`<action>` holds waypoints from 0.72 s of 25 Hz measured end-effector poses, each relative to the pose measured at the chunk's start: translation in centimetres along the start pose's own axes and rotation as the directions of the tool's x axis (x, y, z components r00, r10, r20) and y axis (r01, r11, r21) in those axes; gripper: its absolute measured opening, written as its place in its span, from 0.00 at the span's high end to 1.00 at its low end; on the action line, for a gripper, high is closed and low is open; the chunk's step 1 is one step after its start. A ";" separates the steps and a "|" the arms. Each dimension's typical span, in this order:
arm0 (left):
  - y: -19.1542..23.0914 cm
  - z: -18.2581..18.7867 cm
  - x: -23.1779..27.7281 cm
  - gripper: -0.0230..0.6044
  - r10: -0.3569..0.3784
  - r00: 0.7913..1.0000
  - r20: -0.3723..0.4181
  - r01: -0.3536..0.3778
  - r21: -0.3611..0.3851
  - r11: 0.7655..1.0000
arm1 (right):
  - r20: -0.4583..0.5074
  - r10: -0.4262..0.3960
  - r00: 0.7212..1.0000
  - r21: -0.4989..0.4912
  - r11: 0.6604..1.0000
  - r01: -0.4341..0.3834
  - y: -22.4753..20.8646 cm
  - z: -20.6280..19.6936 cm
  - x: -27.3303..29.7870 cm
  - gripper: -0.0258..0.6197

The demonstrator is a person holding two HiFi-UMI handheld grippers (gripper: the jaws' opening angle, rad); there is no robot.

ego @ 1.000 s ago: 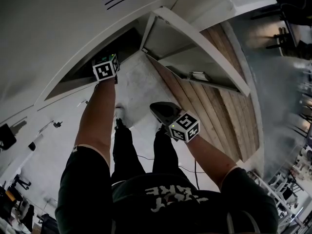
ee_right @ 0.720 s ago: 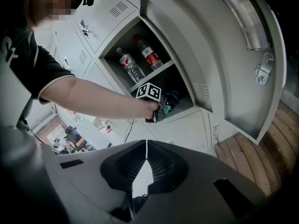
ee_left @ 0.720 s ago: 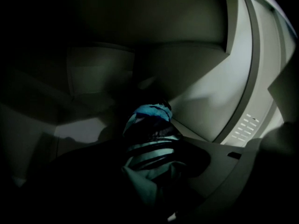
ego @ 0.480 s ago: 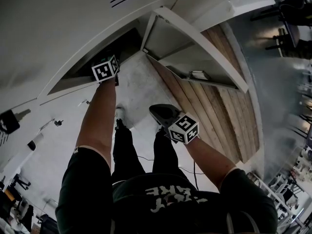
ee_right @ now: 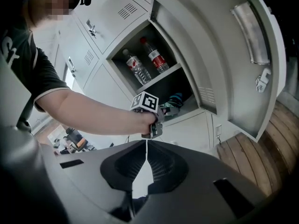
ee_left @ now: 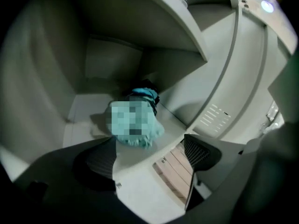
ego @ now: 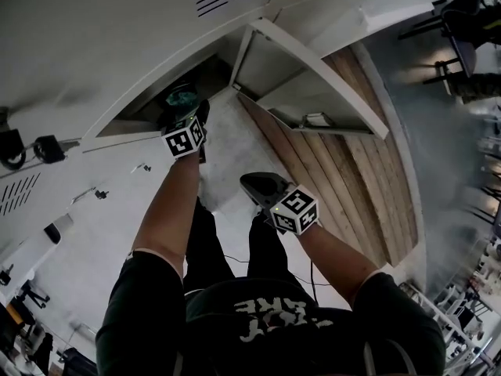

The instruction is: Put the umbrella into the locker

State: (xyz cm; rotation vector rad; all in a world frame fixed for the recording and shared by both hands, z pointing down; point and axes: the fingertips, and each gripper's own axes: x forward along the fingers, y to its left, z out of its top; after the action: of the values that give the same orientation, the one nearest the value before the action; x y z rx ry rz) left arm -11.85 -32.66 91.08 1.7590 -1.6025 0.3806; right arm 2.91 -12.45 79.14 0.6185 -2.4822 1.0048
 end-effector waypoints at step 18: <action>-10.8 0.7 -17.8 0.25 -0.384 0.923 0.015 0.384 -0.015 0.923 | 0.079 -0.070 0.994 -0.078 0.994 0.076 4.2 8.6 -6.6 0.91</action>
State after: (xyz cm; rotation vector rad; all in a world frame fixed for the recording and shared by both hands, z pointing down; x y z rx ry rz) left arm -5.04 -20.26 75.83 2.0090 -1.2213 0.1661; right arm 4.55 -14.27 67.82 0.7290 -2.5323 0.8635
